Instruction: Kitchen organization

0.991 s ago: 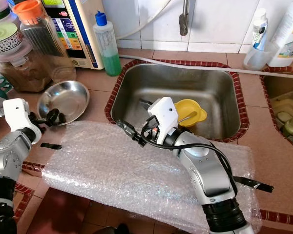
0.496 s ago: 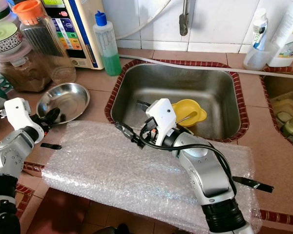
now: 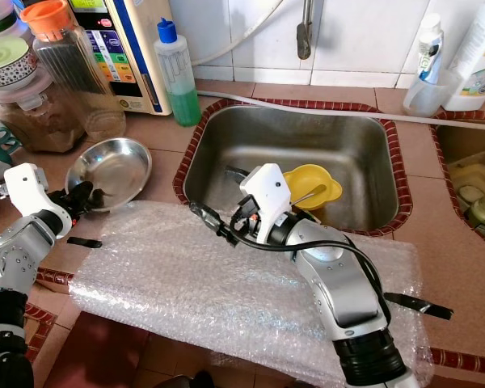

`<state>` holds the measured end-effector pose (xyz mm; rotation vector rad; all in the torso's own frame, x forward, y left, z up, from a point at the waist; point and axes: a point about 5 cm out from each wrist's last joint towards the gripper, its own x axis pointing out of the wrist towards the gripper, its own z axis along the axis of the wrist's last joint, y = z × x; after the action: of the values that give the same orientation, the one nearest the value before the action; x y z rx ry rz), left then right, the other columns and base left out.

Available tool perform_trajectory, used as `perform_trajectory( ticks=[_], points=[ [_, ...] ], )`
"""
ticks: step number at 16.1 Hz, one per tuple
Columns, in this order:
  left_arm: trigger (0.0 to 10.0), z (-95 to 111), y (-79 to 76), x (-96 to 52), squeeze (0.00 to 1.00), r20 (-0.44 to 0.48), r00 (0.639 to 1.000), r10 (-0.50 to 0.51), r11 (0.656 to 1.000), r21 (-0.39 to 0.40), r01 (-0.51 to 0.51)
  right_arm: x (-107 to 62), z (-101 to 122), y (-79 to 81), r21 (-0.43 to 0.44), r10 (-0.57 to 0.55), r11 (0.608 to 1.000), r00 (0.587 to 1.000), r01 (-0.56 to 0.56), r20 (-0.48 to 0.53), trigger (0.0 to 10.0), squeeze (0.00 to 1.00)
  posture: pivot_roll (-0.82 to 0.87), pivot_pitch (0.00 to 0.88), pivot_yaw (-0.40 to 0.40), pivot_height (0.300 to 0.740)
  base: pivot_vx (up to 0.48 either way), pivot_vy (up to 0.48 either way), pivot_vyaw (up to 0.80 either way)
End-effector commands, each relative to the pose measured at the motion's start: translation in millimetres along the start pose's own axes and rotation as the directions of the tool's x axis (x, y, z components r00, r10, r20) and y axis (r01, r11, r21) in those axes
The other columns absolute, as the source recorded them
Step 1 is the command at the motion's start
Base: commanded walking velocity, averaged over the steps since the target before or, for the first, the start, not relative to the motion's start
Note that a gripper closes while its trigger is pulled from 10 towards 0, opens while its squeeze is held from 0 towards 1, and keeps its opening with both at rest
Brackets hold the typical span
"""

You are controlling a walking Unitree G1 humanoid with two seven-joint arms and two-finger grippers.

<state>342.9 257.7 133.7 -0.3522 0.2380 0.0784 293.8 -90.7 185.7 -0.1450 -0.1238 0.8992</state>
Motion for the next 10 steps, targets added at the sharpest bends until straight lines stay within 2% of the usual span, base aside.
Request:
perform_trajectory(
  ticks=[1,6,10],
  points=[
    [0.0,-1,5.3,-2.5,0.00,-0.011,1.000,0.018,1.000,-0.003,-0.018,3.1,3,3.8,-0.018,0.020,1.000,1.000,-0.020,0.011,10.0,0.98,-0.16,0.139,0.118,0.740,0.000,0.000,0.00],
    [0.0,-1,3.4,-3.1,0.00,0.002,1.000,0.004,1.000,-0.006,-0.004,3.3,2,4.5,-0.017,0.018,1.000,1.000,-0.018,0.010,10.0,0.86,-0.16,0.144,0.120,0.740,0.000,0.000,0.00],
    [0.0,0,-5.6,-3.1,0.00,0.049,0.999,-0.019,0.999,0.037,0.017,3.6,2,4.3,-0.014,0.017,1.000,1.000,-0.017,0.012,10.0,0.76,-0.16,0.146,0.121,0.740,0.000,0.000,0.00]
  ],
)
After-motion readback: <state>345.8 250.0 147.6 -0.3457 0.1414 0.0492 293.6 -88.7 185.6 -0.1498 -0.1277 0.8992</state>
